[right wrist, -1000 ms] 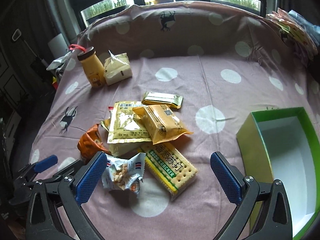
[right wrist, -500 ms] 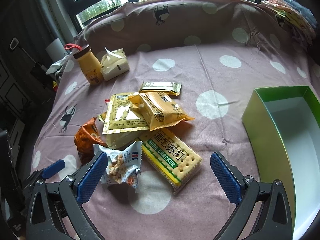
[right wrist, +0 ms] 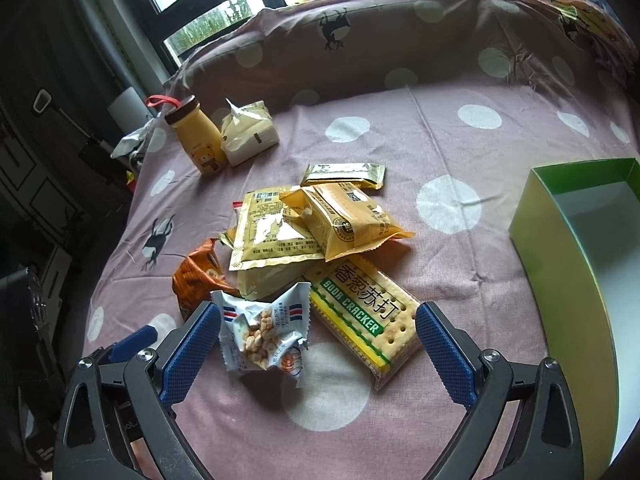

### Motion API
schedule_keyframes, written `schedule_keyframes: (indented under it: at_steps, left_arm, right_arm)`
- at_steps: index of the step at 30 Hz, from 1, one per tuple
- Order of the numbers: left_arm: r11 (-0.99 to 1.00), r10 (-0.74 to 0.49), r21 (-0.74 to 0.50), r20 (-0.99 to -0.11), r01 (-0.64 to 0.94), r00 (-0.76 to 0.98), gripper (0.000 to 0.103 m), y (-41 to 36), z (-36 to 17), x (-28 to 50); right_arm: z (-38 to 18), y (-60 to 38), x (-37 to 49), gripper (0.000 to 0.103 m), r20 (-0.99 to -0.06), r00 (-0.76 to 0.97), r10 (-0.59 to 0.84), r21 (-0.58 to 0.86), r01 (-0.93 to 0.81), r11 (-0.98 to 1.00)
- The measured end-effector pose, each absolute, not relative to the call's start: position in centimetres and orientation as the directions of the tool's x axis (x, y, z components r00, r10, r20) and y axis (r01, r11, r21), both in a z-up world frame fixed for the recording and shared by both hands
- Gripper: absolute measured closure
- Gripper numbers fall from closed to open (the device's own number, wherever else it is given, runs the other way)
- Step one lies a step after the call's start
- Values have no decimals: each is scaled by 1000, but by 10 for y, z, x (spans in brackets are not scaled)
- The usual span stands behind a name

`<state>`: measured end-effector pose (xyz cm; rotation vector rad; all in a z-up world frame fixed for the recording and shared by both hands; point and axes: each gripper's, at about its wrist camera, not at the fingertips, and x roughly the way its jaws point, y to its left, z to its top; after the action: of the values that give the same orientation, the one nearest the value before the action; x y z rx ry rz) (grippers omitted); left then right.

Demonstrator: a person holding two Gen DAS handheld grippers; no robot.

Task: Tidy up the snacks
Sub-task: 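Grasp the white-and-blue nut packet with the right tool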

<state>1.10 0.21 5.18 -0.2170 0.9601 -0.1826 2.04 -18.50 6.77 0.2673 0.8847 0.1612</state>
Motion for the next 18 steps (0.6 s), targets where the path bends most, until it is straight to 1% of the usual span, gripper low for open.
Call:
schedule_keyframes:
  at_steps: [1, 3, 4, 5, 9, 12, 18]
  left_arm:
    - [962, -254, -268, -791, 58, 557, 13, 2, 51, 11]
    - [958, -267, -279, -790, 64, 552, 20, -1, 50, 11]
    - [956, -275, -284, -789, 70, 550, 21, -2, 49, 11]
    - [953, -285, -292, -787, 76, 547, 22, -3, 48, 11]
    - [921, -364, -381, -770, 80, 524, 22, -4, 41, 13]
    - [893, -419, -445, -765, 68, 489, 22, -6, 33, 17]
    - [897, -419, -434, -768, 88, 484, 21, -12, 31, 15]
  right_arm:
    - [66, -185, 21, 7, -741, 619, 260, 310, -27, 950]
    - [63, -184, 24, 13, -746, 604, 280, 334, -25, 942]
    - [62, -183, 25, 21, -749, 595, 293, 346, -26, 938]
    - [61, -182, 25, 26, -749, 586, 308, 360, -30, 932]
    - [58, -179, 25, 30, -734, 565, 377, 423, -53, 904]
    - [53, -175, 28, 36, -743, 547, 386, 433, -48, 900]
    - [40, -175, 34, 37, -763, 518, 386, 446, -9, 895]
